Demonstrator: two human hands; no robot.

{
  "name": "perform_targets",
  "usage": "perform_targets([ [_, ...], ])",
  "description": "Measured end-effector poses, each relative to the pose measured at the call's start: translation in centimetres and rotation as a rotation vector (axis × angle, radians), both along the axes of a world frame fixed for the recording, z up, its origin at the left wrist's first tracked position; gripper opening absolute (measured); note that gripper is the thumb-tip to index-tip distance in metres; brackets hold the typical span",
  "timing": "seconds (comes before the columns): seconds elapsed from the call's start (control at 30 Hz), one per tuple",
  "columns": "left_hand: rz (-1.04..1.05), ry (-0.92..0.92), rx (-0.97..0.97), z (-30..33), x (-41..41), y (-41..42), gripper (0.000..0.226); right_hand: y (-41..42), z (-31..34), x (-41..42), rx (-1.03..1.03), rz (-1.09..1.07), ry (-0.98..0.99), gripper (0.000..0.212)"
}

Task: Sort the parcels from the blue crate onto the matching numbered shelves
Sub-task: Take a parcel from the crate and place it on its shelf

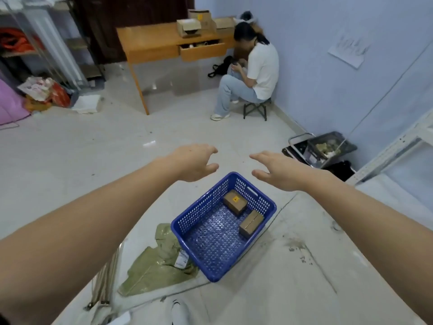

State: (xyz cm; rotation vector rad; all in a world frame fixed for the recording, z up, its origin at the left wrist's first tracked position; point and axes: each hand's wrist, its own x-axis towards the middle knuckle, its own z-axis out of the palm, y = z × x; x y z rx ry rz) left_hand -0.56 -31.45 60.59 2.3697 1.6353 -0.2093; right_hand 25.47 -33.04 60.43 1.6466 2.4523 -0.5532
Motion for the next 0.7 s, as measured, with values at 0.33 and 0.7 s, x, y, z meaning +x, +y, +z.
perform_targets([
  [0.33,-0.325,0.048,-0.128,-5.9,3.0,10.8,0.059,2.9,-5.6,-0.7,-0.131,-0.312,0.071,0.063],
  [0.7,-0.440,0.130,-0.236,-12.8,6.4,21.4,0.057,10.0,-12.8,1.8,-0.222,-0.526,0.197,0.048],
])
